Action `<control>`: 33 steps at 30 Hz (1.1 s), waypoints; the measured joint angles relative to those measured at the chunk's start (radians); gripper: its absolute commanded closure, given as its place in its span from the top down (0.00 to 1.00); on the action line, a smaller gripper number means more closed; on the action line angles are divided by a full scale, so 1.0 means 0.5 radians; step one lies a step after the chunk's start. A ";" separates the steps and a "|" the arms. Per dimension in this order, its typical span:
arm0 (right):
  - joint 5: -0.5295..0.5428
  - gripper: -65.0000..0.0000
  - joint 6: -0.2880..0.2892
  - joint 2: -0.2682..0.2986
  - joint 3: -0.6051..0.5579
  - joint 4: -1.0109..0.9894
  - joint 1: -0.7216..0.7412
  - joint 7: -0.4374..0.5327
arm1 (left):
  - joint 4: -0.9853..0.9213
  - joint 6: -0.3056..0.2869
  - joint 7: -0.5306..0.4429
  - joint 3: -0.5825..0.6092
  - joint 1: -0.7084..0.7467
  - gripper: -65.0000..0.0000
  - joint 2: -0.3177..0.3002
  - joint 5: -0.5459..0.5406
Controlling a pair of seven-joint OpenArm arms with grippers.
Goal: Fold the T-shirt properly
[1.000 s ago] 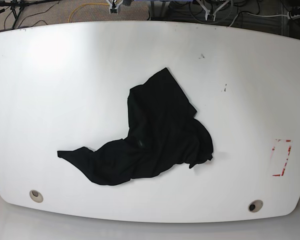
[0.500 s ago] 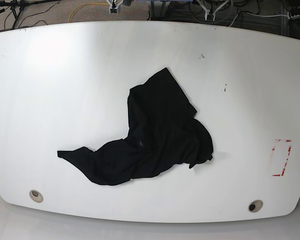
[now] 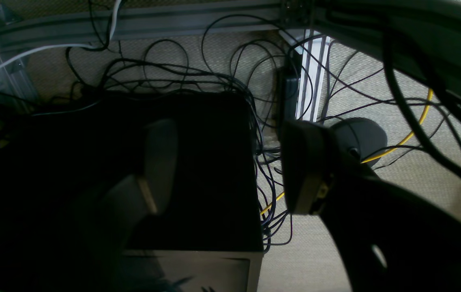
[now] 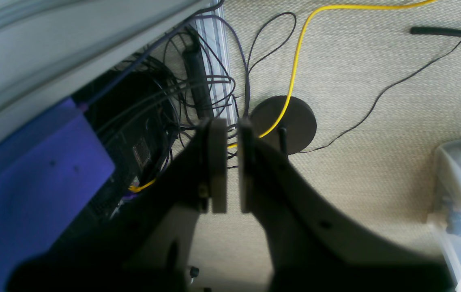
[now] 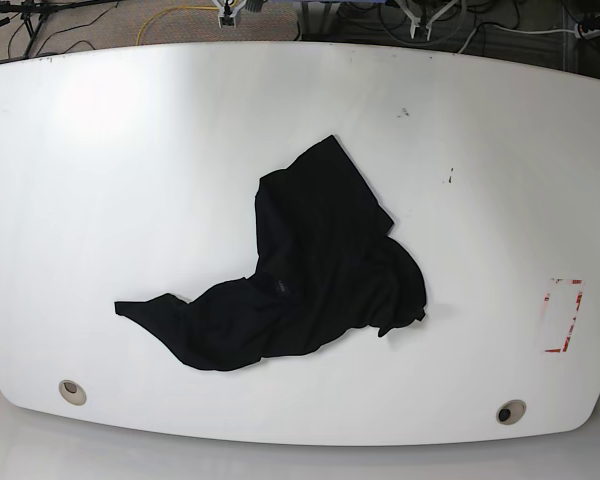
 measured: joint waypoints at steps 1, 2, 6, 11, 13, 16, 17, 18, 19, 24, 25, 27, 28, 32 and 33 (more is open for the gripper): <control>0.000 0.06 0.000 0.000 0.000 0.001 -0.001 0.001 | 0.000 0.000 0.000 0.000 0.001 0.58 -0.001 0.001; 0.000 0.06 0.000 0.000 0.000 0.000 0.000 0.001 | 0.000 0.001 0.000 0.000 0.002 0.58 -0.002 0.001; 0.000 0.06 -0.001 0.000 -0.002 0.000 0.001 0.001 | 0.000 0.001 0.000 0.000 0.000 0.58 -0.004 0.001; 0.000 0.06 0.000 -0.001 0.000 0.000 -0.001 0.001 | 0.000 0.001 -0.001 0.000 -0.001 0.58 -0.005 0.001; 0.001 0.06 0.000 -0.001 0.000 0.001 -0.003 0.001 | 0.000 0.000 -0.002 0.000 0.000 0.58 -0.005 0.000; 0.001 0.06 0.000 -0.001 0.000 0.000 -0.007 0.001 | 0.000 0.001 -0.002 0.000 0.000 0.58 -0.006 0.000; 0.001 0.06 0.000 -0.001 0.000 0.001 -0.008 0.000 | 0.000 0.001 -0.002 0.000 0.001 0.58 -0.006 0.000; 0.001 0.06 0.000 -0.002 0.000 0.000 -0.009 0.001 | 0.000 0.001 -0.002 0.000 0.000 0.58 -0.007 0.000; 0.001 0.06 0.000 -0.001 0.000 0.000 -0.010 0.000 | 0.000 0.000 -0.002 0.000 0.000 0.58 -0.008 0.000; 0.001 0.06 -0.001 0.000 0.000 0.005 -0.015 0.007 | 0.000 0.001 -0.010 0.000 0.005 0.58 -0.015 0.000; 0.001 0.06 -0.001 0.000 0.000 0.005 -0.017 0.008 | 0.000 0.000 -0.010 0.000 0.008 0.58 -0.017 0.000; 0.001 0.06 0.000 -0.005 0.000 0.021 -0.027 0.009 | 0.000 0.000 -0.011 0.000 0.016 0.59 -0.021 0.000; 0.002 0.06 -0.001 -0.005 0.000 0.024 -0.031 0.025 | 0.004 0.001 -0.009 0.000 0.019 0.59 -0.022 0.001; 0.002 0.06 -0.002 -0.004 -0.001 0.029 -0.037 0.018 | 0.011 0.002 -0.016 0.000 0.034 0.59 -0.022 0.000; 0.001 0.06 -0.002 -0.004 0.000 0.026 -0.037 0.005 | 0.007 0.001 -0.016 0.000 0.034 0.59 -0.021 0.000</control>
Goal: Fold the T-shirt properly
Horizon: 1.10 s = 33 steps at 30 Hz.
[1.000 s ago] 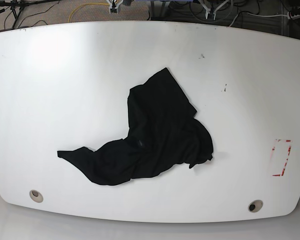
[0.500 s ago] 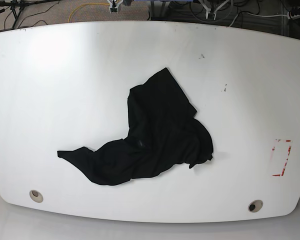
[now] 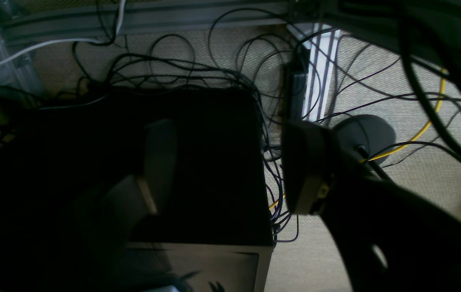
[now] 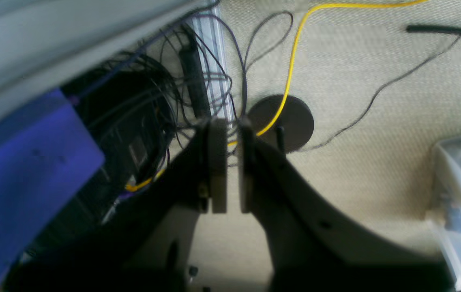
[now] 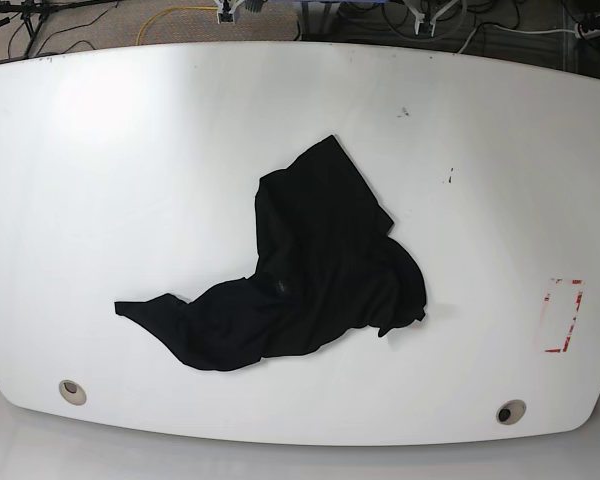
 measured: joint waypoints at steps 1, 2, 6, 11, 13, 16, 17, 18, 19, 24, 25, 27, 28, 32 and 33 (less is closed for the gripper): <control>0.000 0.06 0.000 0.000 0.000 0.000 0.000 -0.005 | -0.003 0.000 0.000 0.000 0.000 0.59 0.000 0.000; 0.001 0.06 0.000 0.000 -0.001 0.000 0.000 -0.003 | -0.003 0.000 0.000 0.000 0.000 0.59 0.000 0.000; 0.001 0.06 0.000 0.000 -0.002 0.005 0.002 0.002 | -0.001 0.000 -0.008 -0.002 0.002 0.59 0.000 0.000; 0.024 0.05 0.001 -0.016 -0.002 0.083 -0.033 0.002 | 0.103 -0.002 -0.041 -0.002 0.087 0.59 -0.012 0.000; 0.041 0.05 0.002 -0.031 -0.002 0.143 -0.068 -0.003 | 0.151 -0.001 -0.029 -0.002 0.138 0.60 -0.021 -0.002; 0.055 0.06 0.002 -0.061 -0.002 0.238 -0.135 0.009 | 0.238 -0.003 -0.036 -0.002 0.222 0.59 -0.042 -0.003; 0.060 0.06 0.002 -0.065 -0.002 0.257 -0.163 0.009 | 0.259 -0.002 -0.034 -0.002 0.252 0.59 -0.047 -0.006; 0.062 0.06 0.004 -0.076 -0.004 0.309 -0.197 -0.005 | 0.330 0.000 -0.022 -0.002 0.298 0.59 -0.054 -0.009; 0.069 0.06 0.008 -0.087 -0.008 0.349 -0.222 -0.005 | 0.394 0.000 -0.037 -0.003 0.333 0.59 -0.064 -0.008; 0.095 0.06 0.007 -0.093 -0.014 0.382 -0.288 -0.021 | 0.524 0.016 -0.037 -0.018 0.394 0.59 -0.083 -0.008; 0.090 0.06 0.004 -0.093 -0.014 0.378 -0.290 -0.021 | 0.529 0.015 -0.037 -0.018 0.392 0.59 -0.083 -0.008; 0.089 0.06 0.008 -0.094 -0.017 0.369 -0.285 -0.019 | 0.537 0.014 -0.052 -0.020 0.380 0.59 -0.083 -0.007; 0.089 0.06 0.008 -0.089 -0.017 0.358 -0.272 -0.019 | 0.523 0.014 -0.054 -0.020 0.367 0.59 -0.082 -0.007; 0.073 0.05 0.010 -0.078 -0.013 0.305 -0.199 -0.009 | 0.431 -0.004 -0.053 -0.003 0.303 0.59 -0.071 0.007; 0.074 0.05 0.009 -0.076 -0.013 0.297 -0.182 -0.007 | 0.393 -0.015 -0.060 -0.003 0.287 0.59 -0.068 0.007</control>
